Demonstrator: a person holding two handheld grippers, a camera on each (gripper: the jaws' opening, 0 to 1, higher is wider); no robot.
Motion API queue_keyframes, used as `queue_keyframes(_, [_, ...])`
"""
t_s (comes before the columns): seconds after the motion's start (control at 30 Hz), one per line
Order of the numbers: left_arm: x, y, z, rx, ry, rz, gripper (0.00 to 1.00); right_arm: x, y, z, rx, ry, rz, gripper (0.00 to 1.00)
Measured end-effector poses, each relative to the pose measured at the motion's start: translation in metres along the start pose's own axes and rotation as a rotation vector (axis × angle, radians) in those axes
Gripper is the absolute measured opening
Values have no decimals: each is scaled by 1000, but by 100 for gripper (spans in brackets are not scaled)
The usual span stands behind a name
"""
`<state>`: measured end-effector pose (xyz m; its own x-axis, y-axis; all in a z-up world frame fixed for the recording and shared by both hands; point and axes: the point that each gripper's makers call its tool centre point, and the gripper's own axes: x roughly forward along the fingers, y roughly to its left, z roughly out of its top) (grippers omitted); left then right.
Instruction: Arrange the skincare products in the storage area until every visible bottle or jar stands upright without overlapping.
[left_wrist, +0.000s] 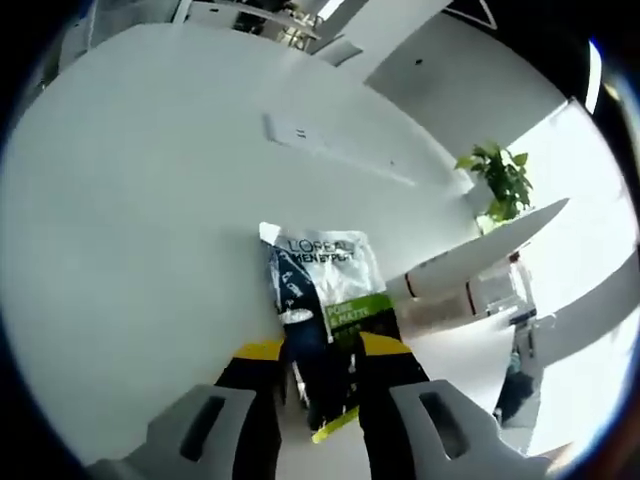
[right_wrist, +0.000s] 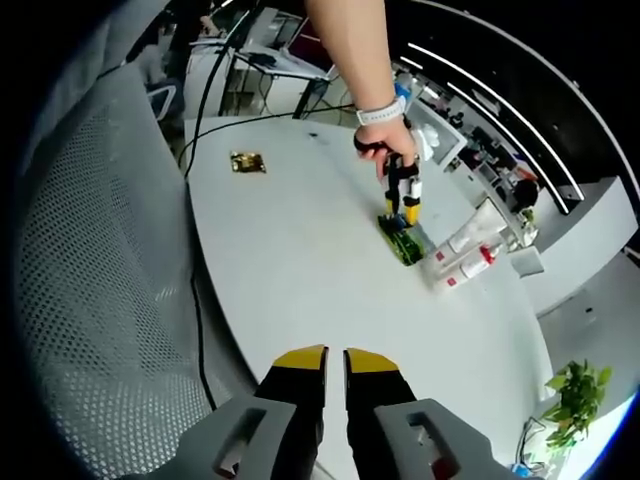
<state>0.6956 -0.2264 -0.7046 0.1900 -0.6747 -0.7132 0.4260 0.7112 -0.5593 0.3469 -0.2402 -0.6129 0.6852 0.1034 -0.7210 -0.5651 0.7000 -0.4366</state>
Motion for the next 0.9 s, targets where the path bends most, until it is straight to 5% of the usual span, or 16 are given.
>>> queue_keyframes(0.47, [-24,10,8,23,-36,25,24,0,-1,1,-5,-4,-3,0])
queue_keyframes(0.73, [-72,0,7,158,-114,0,32,0,2,4,-38,-13,12,4])
queue_keyframes(0.9, [-117,6,7,114,-213,-16,34,0,5,6,-55,-21,20,6])
